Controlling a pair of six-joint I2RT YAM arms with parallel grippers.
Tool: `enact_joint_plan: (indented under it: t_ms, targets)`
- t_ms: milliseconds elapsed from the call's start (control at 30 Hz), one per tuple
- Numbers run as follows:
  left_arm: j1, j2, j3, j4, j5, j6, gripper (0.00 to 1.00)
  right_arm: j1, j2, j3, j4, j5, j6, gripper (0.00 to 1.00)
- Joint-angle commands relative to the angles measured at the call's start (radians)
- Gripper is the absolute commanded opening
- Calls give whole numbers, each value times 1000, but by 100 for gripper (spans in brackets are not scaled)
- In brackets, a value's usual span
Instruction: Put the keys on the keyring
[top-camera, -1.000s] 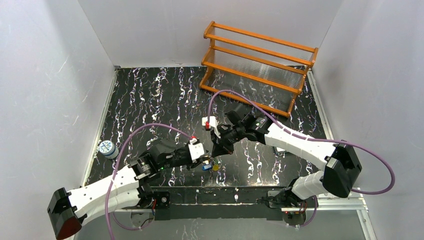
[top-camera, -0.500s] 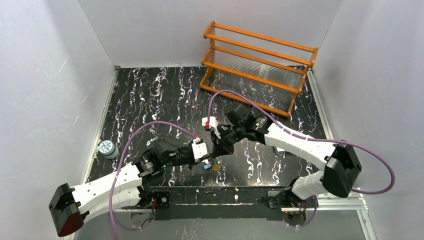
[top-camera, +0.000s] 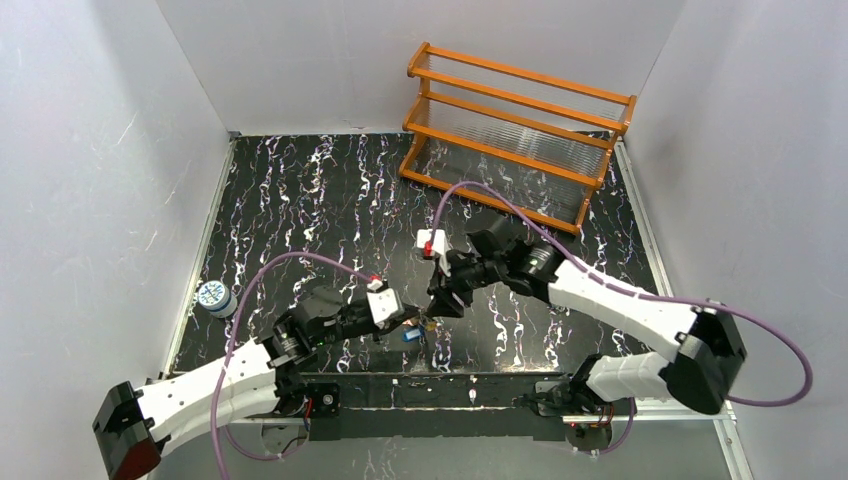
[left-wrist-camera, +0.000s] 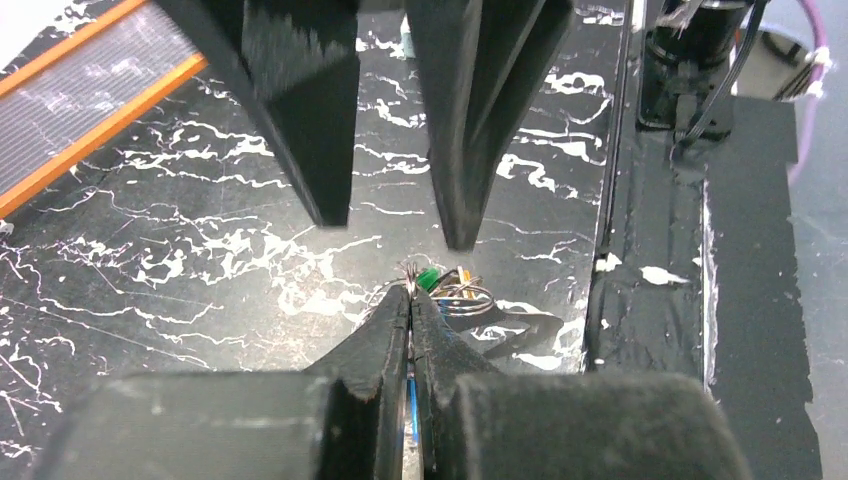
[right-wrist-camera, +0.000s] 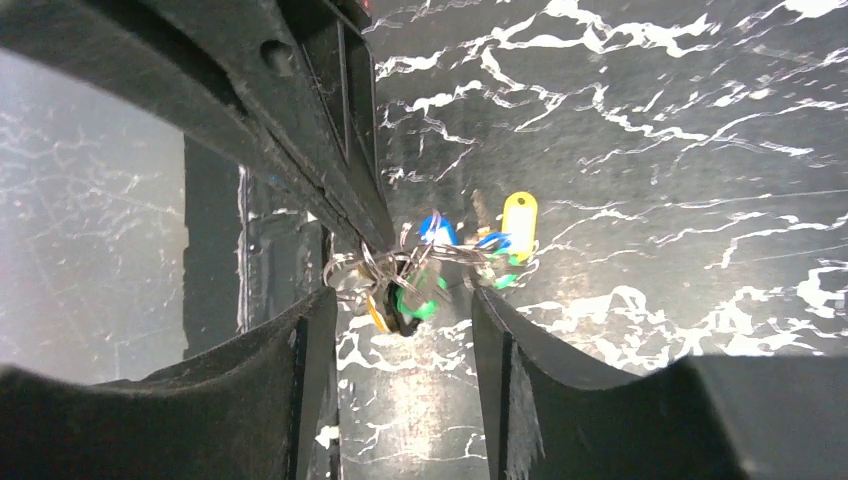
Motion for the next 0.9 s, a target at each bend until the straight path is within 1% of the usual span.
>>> enact_joint_plan:
  t_ms: [0, 133, 233, 333, 367, 433, 700, 800, 867]
  targets:
    - [-5, -102, -90, 240, 0, -89, 0, -3, -133, -62, 185, 64, 57, 61]
    - [-6, -166, -169, 416, 4, -126, 0, -8, -174, -88, 219, 26, 41, 59]
    - [-6, -193, -208, 499, 16, -139, 0, -8, -192, -101, 249, -71, 11, 55]
    - [-6, -201, -224, 552, 39, -147, 0, -7, -209, -130, 306, -163, 1, 47]
    - [-6, -201, -227, 567, 44, -148, 0, -7, -213, -138, 327, -185, 2, 44]
    - [-6, -197, -231, 591, 54, -155, 0, -6, -215, -151, 360, -217, 2, 41]
    - [-6, -185, -233, 615, 62, -161, 0, -7, -188, -158, 371, -252, -8, 43]
    - [-5, -177, -231, 618, 68, -163, 0, -7, -181, -159, 382, -257, -4, 41]
    - [-6, -174, -230, 620, 71, -166, 0, -7, -173, -158, 390, -258, -2, 29]
